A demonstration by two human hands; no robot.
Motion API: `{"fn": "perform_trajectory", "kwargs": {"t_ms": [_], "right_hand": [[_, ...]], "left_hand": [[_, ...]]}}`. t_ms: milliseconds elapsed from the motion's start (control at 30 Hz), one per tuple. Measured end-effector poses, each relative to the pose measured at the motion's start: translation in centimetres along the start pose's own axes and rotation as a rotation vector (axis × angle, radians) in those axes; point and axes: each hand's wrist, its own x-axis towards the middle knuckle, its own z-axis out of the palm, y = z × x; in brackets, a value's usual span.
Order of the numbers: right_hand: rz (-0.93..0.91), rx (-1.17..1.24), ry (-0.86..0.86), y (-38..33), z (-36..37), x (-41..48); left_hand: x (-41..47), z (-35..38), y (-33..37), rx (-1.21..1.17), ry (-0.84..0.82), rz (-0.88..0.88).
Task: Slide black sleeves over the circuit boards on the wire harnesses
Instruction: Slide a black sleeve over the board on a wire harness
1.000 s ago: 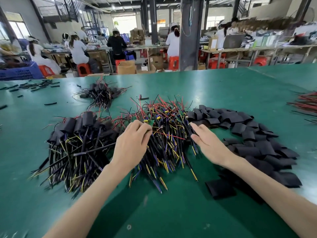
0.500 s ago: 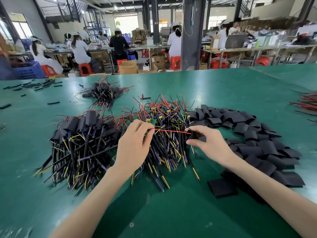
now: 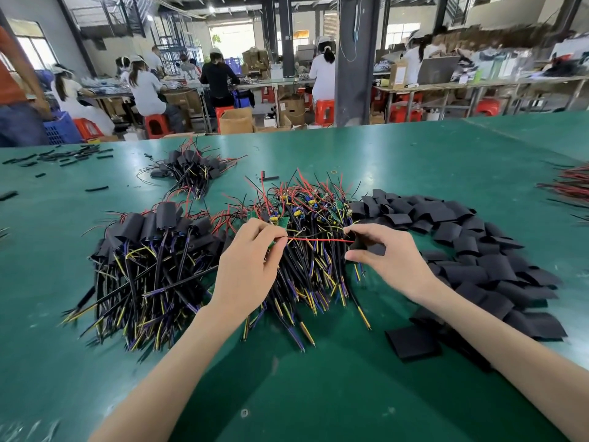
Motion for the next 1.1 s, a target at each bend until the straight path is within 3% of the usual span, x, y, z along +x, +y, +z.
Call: {"fn": "perform_trajectory", "kwargs": {"t_ms": [167, 300, 533, 733, 900, 1100], "right_hand": [[-0.255, -0.429, 0.046, -0.2, 0.2, -0.3], [-0.342, -0.557, 0.077, -0.5, 0.6, -0.6], [-0.448, -0.510, -0.002, -1.7, 1.6, -1.5], [-0.432, -0.428, -0.087, -2.4, 2.4, -2.2], [-0.464, -0.442, -0.123, -2.6, 2.5, -2.0], [-0.335, -0.359, -0.112, -1.9, 1.8, -1.6]], "left_hand": [[0.0, 0.1, 0.5, -0.047, -0.116, 0.095], [-0.2, 0.2, 1.1, -0.089, -0.200, 0.148], [-0.8, 1.0, 1.9, -0.200, -0.383, 0.107], [-0.7, 1.2, 2.0, -0.360, -0.331, -0.036], [-0.6, 1.0, 2.0, -0.322, -0.387, -0.014], [-0.5, 0.0, 1.1, -0.124, -0.408, 0.073]]}}
